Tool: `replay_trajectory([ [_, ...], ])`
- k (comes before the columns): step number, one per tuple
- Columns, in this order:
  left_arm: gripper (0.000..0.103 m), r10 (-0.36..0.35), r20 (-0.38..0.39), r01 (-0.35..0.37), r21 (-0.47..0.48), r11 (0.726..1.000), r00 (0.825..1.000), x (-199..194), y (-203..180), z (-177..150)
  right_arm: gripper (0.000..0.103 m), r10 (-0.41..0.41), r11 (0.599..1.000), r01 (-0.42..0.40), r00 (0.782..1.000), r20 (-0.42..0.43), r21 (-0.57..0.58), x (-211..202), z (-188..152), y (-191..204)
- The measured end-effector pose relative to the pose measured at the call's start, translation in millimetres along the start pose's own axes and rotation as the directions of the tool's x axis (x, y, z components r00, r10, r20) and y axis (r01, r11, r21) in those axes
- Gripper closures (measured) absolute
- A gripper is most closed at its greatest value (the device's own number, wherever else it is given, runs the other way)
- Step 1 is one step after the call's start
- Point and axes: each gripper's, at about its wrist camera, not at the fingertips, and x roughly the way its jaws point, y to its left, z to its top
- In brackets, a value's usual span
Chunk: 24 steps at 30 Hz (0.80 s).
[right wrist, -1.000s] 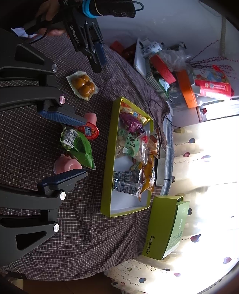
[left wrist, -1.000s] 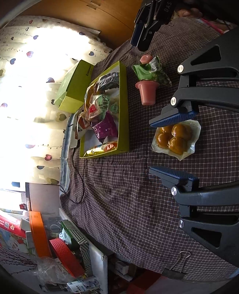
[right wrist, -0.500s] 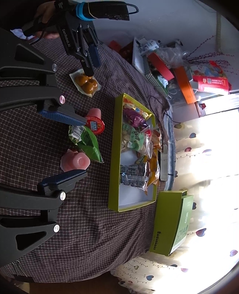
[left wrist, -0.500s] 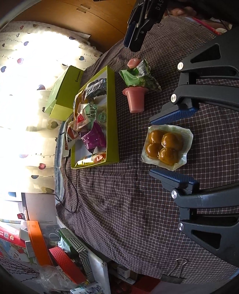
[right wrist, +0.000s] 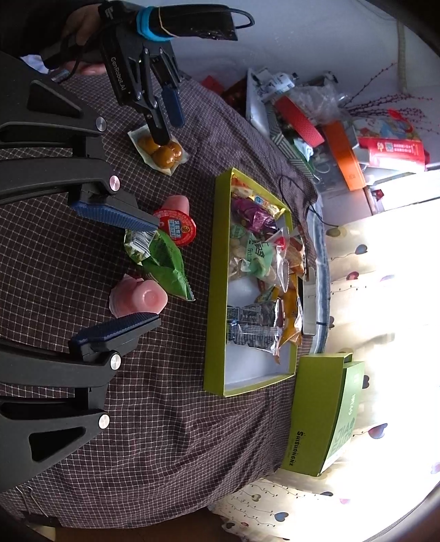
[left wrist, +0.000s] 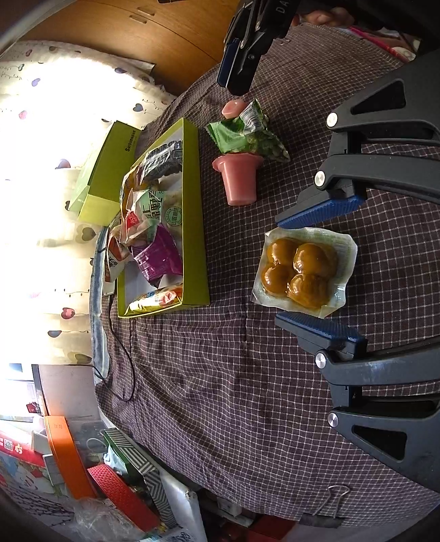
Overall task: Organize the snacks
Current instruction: 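Grasp the orange cake tray with the left tool while the right tool grasps a pink jelly cup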
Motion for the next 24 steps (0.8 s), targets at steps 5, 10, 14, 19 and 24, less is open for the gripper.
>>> replay_trajectory([
  [5,0.051,0.002,-0.004,-0.002,0.001,1.0,1.0,3,2,0,0.054,0.003,1.0,-0.003,1.0,-0.006,0.009,3,0,-2],
  [10,0.051,0.002,-0.008,-0.002,0.002,1.0,1.0,5,4,0,0.054,0.006,1.0,-0.005,1.0,-0.013,0.019,5,-1,-3],
  [14,0.051,-0.006,-0.007,0.006,-0.007,1.0,1.0,5,7,-1,0.054,0.004,1.0,-0.003,1.0,-0.017,0.023,7,-1,-5],
  [19,0.051,-0.008,-0.012,0.008,-0.009,1.0,1.0,6,8,0,0.054,-0.002,0.999,0.002,1.0,-0.02,0.035,8,-2,-9],
  [24,0.051,-0.012,-0.015,0.012,0.004,1.0,1.0,9,7,1,0.054,-0.006,0.999,0.008,1.0,-0.03,0.045,11,-3,-12],
])
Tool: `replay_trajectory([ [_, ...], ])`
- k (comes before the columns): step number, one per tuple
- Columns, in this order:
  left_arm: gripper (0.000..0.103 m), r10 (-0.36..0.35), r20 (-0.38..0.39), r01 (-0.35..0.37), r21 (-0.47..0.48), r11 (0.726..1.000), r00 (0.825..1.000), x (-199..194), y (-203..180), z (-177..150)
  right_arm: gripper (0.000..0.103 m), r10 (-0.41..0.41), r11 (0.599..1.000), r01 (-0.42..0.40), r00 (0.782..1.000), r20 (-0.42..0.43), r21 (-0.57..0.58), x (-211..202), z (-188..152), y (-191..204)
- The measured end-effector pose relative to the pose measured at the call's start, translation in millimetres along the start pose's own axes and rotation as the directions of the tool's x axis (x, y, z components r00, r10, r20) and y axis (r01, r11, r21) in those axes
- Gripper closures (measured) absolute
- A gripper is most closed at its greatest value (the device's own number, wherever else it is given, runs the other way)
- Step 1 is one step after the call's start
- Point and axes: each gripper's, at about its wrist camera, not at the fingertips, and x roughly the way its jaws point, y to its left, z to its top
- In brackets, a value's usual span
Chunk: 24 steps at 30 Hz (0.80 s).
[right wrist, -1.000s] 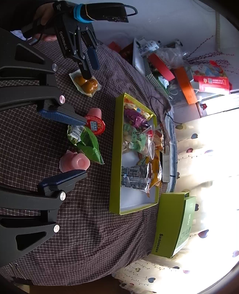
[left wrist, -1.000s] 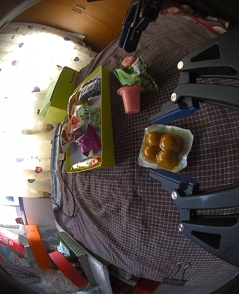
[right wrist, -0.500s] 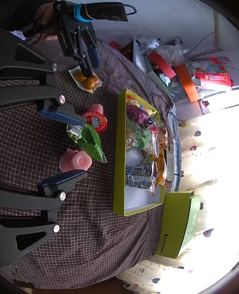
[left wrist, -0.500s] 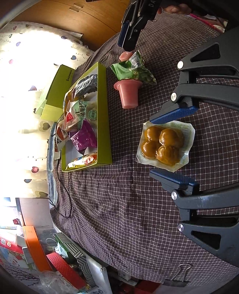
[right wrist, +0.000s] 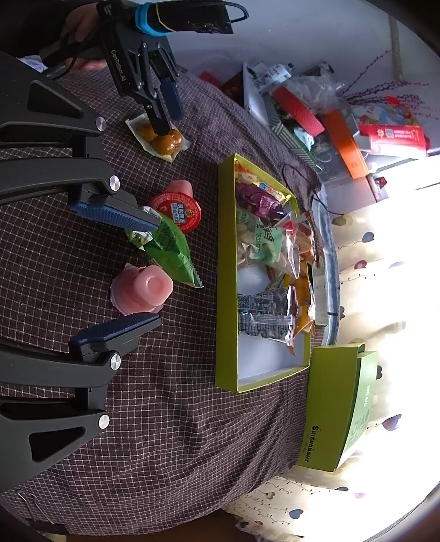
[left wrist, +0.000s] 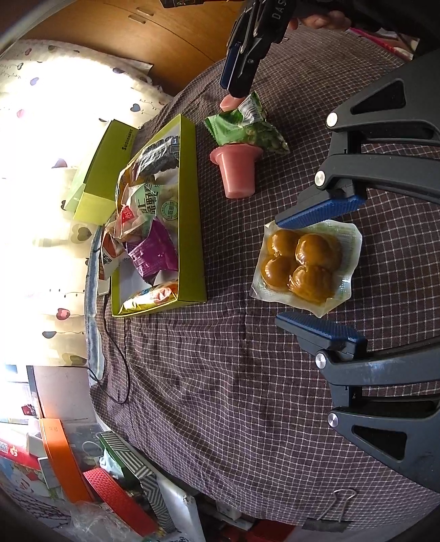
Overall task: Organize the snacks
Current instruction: 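Grasp the orange cake tray with the left tool while the right tool grasps a pink jelly cup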
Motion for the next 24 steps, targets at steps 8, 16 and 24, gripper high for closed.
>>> replay_trajectory([
  [8,0.051,0.006,-0.012,-0.006,-0.031,1.0,1.0,5,9,-2,0.054,0.003,1.0,-0.003,1.0,-0.009,0.01,4,-2,-2],
  [16,0.046,-0.018,-0.044,0.016,-0.032,0.999,0.999,15,7,-2,0.054,0.008,1.0,-0.008,1.0,-0.003,-0.001,3,-1,-2],
  [24,0.043,0.017,-0.029,-0.016,0.01,1.0,0.999,18,-1,-5,0.052,0.045,0.999,-0.045,0.999,0.01,-0.022,12,15,-2],
])
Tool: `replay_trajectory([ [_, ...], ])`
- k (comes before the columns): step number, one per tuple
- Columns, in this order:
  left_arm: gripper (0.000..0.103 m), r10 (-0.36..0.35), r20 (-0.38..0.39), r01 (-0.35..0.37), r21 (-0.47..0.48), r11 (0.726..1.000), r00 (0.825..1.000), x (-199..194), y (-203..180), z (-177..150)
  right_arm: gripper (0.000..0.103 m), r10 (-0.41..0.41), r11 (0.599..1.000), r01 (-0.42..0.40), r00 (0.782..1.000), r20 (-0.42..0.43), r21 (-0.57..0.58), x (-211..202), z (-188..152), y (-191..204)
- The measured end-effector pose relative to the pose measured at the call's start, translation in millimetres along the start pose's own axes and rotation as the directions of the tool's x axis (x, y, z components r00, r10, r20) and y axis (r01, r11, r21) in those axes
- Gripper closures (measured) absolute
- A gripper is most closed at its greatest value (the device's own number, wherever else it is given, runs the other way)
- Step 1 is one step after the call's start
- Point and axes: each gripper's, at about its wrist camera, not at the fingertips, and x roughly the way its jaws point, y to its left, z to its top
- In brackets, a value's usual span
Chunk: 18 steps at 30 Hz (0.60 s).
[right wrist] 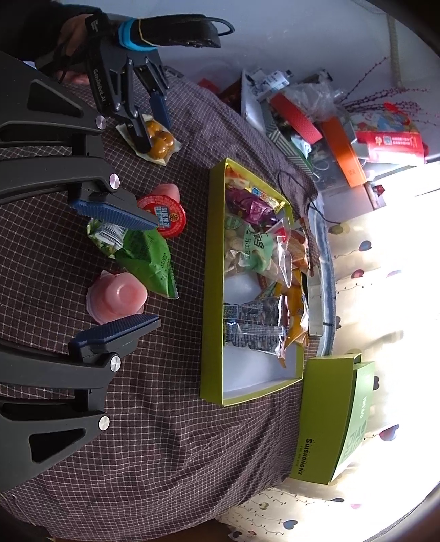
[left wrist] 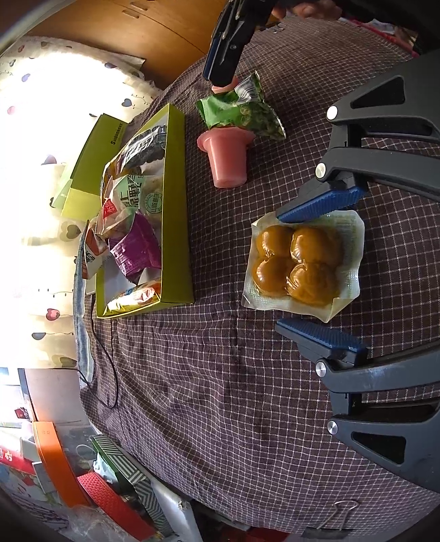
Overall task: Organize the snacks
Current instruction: 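Grasp the orange cake tray with the left tool while the right tool grasps a pink jelly cup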
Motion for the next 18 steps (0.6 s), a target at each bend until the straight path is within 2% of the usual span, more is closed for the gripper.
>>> replay_trajectory([
  [6,0.04,0.009,0.013,-0.009,0.023,1.0,1.0,0,-4,-2,0.051,-0.018,0.999,0.018,1.0,-0.017,-0.032,6,9,-3],
  [11,0.04,0.005,0.017,-0.005,0.028,1.0,1.0,1,-4,0,0.051,-0.024,1.0,0.024,1.0,-0.006,-0.019,-2,-4,-9],
  [18,0.04,0.023,0.014,-0.024,0.044,0.999,1.0,4,-7,1,0.051,-0.082,0.997,0.082,0.996,-0.027,-0.015,0,-14,-16],
])
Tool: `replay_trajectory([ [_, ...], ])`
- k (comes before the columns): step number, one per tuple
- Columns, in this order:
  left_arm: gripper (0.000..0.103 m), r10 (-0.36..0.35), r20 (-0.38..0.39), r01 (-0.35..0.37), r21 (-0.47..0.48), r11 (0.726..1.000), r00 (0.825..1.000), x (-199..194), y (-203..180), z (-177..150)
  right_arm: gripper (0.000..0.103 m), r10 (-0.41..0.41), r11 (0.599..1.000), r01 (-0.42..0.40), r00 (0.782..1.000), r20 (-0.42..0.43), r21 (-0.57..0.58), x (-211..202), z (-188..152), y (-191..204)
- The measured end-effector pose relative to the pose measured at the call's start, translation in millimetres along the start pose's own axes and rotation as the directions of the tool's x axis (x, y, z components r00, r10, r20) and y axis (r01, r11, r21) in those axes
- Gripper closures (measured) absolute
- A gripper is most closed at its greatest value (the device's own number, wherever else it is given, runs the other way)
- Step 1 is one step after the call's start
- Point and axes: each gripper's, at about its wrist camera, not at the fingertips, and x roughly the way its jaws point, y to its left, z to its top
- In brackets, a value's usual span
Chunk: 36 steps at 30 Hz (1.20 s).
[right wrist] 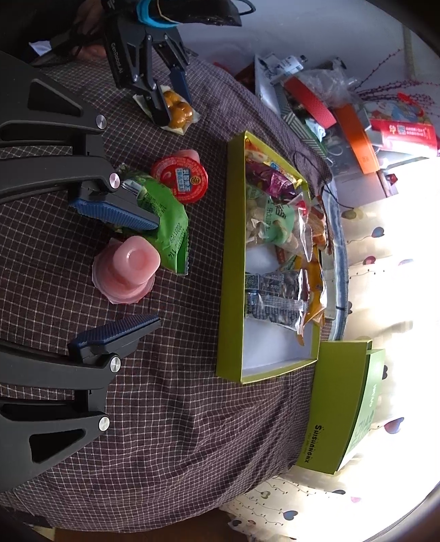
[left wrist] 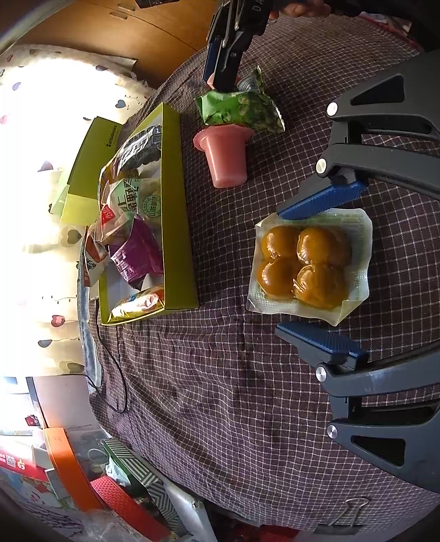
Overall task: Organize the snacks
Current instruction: 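Grasp the orange cake tray with the left tool while the right tool grasps a pink jelly cup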
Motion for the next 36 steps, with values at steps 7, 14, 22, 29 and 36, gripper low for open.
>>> replay_trajectory([
  [7,0.04,-0.017,0.0,0.017,-0.001,1.0,1.0,-1,3,-1,0.052,-0.016,1.0,0.016,1.0,-0.019,-0.01,6,-4,-1],
  [14,0.04,-0.009,0.0,0.009,0.004,1.0,1.0,-1,2,-1,0.071,-0.041,0.999,0.04,0.999,-0.036,-0.02,11,-14,0],
  [22,0.04,0.004,-0.003,-0.004,0.017,1.0,1.0,0,-1,-1,0.071,-0.044,0.999,0.044,0.999,-0.014,-0.001,8,-17,-2],
  [29,0.053,-0.006,0.006,0.006,-0.005,1.0,1.0,-4,1,-2,0.071,-0.04,0.999,0.04,0.999,-0.012,0.008,5,-20,-3],
  [36,0.054,-0.045,0.009,0.046,-0.06,0.997,0.999,-9,5,-4,0.071,-0.037,0.999,0.037,0.999,0.004,0.014,-2,-21,-2],
])
